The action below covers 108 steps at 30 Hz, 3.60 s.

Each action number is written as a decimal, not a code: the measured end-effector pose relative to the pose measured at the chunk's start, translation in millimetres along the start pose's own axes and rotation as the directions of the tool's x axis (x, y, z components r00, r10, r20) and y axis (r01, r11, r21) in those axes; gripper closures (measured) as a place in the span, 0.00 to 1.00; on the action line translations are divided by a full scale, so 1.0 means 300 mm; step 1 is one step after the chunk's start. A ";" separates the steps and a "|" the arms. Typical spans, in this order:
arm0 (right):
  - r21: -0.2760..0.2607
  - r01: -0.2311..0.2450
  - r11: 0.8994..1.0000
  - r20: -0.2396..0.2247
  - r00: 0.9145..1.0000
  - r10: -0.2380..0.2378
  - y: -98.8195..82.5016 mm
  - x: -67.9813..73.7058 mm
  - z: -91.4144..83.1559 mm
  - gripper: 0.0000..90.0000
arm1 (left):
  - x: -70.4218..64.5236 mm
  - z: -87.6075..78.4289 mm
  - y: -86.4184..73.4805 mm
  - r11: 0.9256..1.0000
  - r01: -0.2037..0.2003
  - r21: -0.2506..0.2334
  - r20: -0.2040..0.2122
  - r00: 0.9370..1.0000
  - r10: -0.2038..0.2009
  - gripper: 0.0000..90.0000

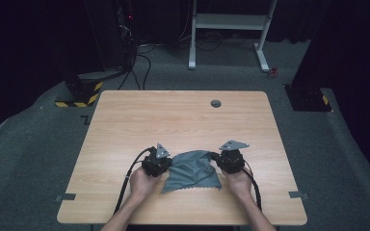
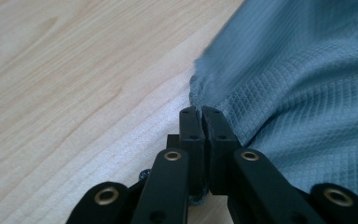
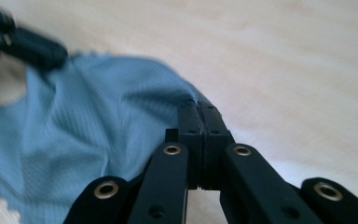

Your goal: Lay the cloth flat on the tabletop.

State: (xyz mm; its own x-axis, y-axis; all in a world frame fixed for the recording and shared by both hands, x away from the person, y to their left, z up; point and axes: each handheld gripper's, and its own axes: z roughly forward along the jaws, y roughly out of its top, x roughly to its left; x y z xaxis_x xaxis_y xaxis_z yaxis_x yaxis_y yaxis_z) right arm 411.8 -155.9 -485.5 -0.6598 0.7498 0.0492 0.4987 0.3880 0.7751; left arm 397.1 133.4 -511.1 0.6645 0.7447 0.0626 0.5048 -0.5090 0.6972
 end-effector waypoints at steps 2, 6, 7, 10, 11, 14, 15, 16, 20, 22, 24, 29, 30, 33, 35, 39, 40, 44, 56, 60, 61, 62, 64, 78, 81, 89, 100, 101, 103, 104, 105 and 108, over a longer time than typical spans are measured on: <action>-0.019 0.016 1.000 0.016 1.000 -0.015 0.025 -0.001 -0.024 0.99 | 0.017 -0.019 0.008 0.999 0.016 -0.047 -0.001 1.000 -0.016 0.97; -0.044 0.059 0.997 0.049 0.997 -0.057 0.079 0.017 -0.051 0.99 | 0.051 -0.048 0.037 0.993 0.048 -0.110 -0.035 0.998 -0.052 0.97; -0.050 0.060 0.997 0.052 0.997 -0.057 0.090 0.022 -0.050 0.99 | 0.058 -0.049 0.044 0.992 0.055 -0.114 -0.048 0.997 -0.060 0.97; -0.032 0.088 0.996 0.042 0.995 -0.087 0.110 0.054 -0.016 0.99 | 0.075 -0.028 0.049 0.995 0.057 -0.085 -0.084 0.994 -0.064 0.94; -0.010 0.112 0.994 0.035 0.993 -0.111 0.110 0.070 0.004 0.99 | 0.077 -0.021 0.046 0.994 0.071 -0.081 -0.083 0.993 -0.078 0.92; 0.037 0.158 0.987 0.008 0.987 -0.159 0.099 0.106 0.057 0.98 | 0.069 -0.013 0.022 0.989 0.116 -0.092 -0.079 0.989 -0.124 0.73; 0.039 0.159 0.987 0.000 0.987 -0.159 0.095 0.110 0.070 0.98 | 0.058 -0.014 0.011 0.988 0.119 -0.096 -0.074 0.989 -0.126 0.69; 0.036 0.146 0.989 -0.006 0.989 -0.146 0.091 0.109 0.078 0.98 | 0.044 -0.015 0.001 0.989 0.109 -0.095 -0.072 0.991 -0.116 0.65; 0.034 0.098 0.995 -0.003 0.995 -0.098 0.094 0.082 0.080 0.99 | 0.014 -0.006 -0.031 0.994 0.091 -0.061 -0.045 0.995 -0.094 0.56; 0.039 0.102 0.994 0.015 0.995 -0.102 0.112 0.064 0.077 0.99 | 0.014 0.006 -0.041 0.996 0.073 -0.049 -0.060 0.995 -0.076 0.56; 0.049 0.081 0.996 0.036 0.996 -0.082 0.142 0.032 0.083 0.99 | 0.018 0.007 -0.043 0.995 0.081 -0.055 -0.061 0.995 -0.084 0.55; 0.116 0.037 0.993 0.084 0.995 -0.047 0.188 -0.023 0.156 0.98 | 0.044 0.014 -0.052 0.993 0.092 -0.076 -0.079 0.992 -0.098 0.48; 0.128 0.036 0.991 0.090 0.995 -0.048 0.190 -0.028 0.170 0.97 | 0.055 0.016 -0.054 0.991 0.105 -0.082 -0.088 0.990 -0.112 0.48; 0.146 0.008 0.989 0.109 0.994 -0.024 0.185 -0.041 0.199 0.90 | 0.082 0.016 -0.061 0.986 0.143 -0.088 -0.088 0.985 -0.151 0.46; 0.133 -0.008 0.991 0.098 0.995 -0.005 0.175 -0.041 0.188 0.87 | 0.094 0.013 -0.067 0.984 0.155 -0.089 -0.088 0.983 -0.163 0.45; 0.111 -0.006 0.994 0.072 0.997 -0.002 0.136 -0.024 0.135 0.84 | 0.093 0.012 -0.069 0.984 0.156 -0.090 -0.093 0.982 -0.165 0.45; 0.126 -0.010 0.992 0.069 0.998 0.001 0.120 -0.024 0.129 0.84 | 0.091 0.013 -0.068 0.983 0.157 -0.094 -0.098 0.981 -0.166 0.45; 0.140 -0.048 0.989 0.054 0.998 0.041 0.095 -0.037 0.147 0.79 | 0.090 0.013 -0.068 0.983 0.156 -0.092 -0.100 0.981 -0.165 0.45; 0.119 -0.078 0.990 0.113 0.992 0.065 0.113 -0.040 0.197 1.00 | 0.118 0.005 -0.077 0.987 0.134 -0.092 -0.109 0.984 -0.144 0.45; 0.108 -0.079 0.991 0.161 0.985 0.061 0.147 -0.083 0.148 1.00 | 0.157 -0.001 -0.077 0.987 0.143 -0.075 -0.154 0.976 -0.153 0.45; 0.109 -0.083 0.991 0.176 0.982 0.063 0.155 -0.095 0.143 0.99 | 0.161 0.000 -0.071 0.987 0.146 -0.064 -0.166 0.974 -0.155 0.45; 0.104 -0.093 0.990 0.176 0.982 0.074 0.156 -0.107 0.143 0.99 | 0.164 -0.001 -0.064 0.989 0.142 -0.050 -0.178 0.973 -0.149 0.45; 0.125 -0.108 0.986 0.174 0.981 0.085 0.152 -0.116 0.155 0.92 | 0.156 -0.003 -0.061 0.990 0.135 -0.045 -0.198 0.970 -0.142 0.48; 0.163 -0.088 0.983 0.145 0.987 0.064 0.033 -0.074 0.145 0.80 | 0.042 -0.036 -0.105 0.992 0.095 -0.087 -0.033 0.995 -0.098 0.61; 0.185 -0.061 0.981 0.150 0.988 0.033 0.036 -0.069 0.164 0.96 | 0.029 -0.038 -0.100 0.995 0.058 -0.082 -0.006 0.998 -0.059 0.80; 0.160 -0.021 0.987 0.148 0.989 -0.002 0.086 -0.060 0.145 1.00 | 0.053 -0.039 -0.070 1.000 -0.015 0.000 -0.101 0.995 0.015 0.98; 0.130 -0.023 0.991 0.086 0.996 0.012 0.064 -0.027 0.116 0.82 | 0.093 -0.061 -0.132 0.991 0.109 -0.078 -0.130 0.984 -0.119 0.56; 0.130 -0.023 0.991 0.086 0.996 0.012 0.064 -0.027 0.116 0.82 | 0.093 -0.061 -0.132 0.991 0.109 -0.078 -0.130 0.984 -0.119 0.54; 0.125 -0.033 0.992 0.056 0.998 0.026 0.023 -0.017 0.078 0.78 | 0.107 -0.059 -0.143 0.982 0.161 -0.096 -0.114 0.979 -0.171 0.50; 0.130 -0.028 0.991 0.050 0.998 0.022 0.008 -0.006 0.073 0.77 | 0.108 -0.058 -0.143 0.982 0.164 -0.096 -0.111 0.978 -0.174 0.49; 0.132 -0.018 0.991 0.048 0.999 0.012 0.001 0.000 0.074 0.77 | 0.108 -0.058 -0.143 0.981 0.167 -0.096 -0.113 0.978 -0.177 0.48; 0.159 0.003 0.987 0.036 0.999 -0.009 -0.016 0.018 0.096 0.79 | 0.108 -0.058 -0.143 0.981 0.168 -0.095 -0.120 0.976 -0.179 0.46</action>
State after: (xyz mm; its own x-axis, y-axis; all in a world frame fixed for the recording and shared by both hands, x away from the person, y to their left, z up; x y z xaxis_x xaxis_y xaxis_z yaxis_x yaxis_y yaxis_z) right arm 422.0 -138.4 -507.2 -0.6434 0.7653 0.0193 0.5796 0.4705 0.6653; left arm 387.5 186.8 -526.6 0.4920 0.8703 0.0223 0.5545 -0.3330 0.7626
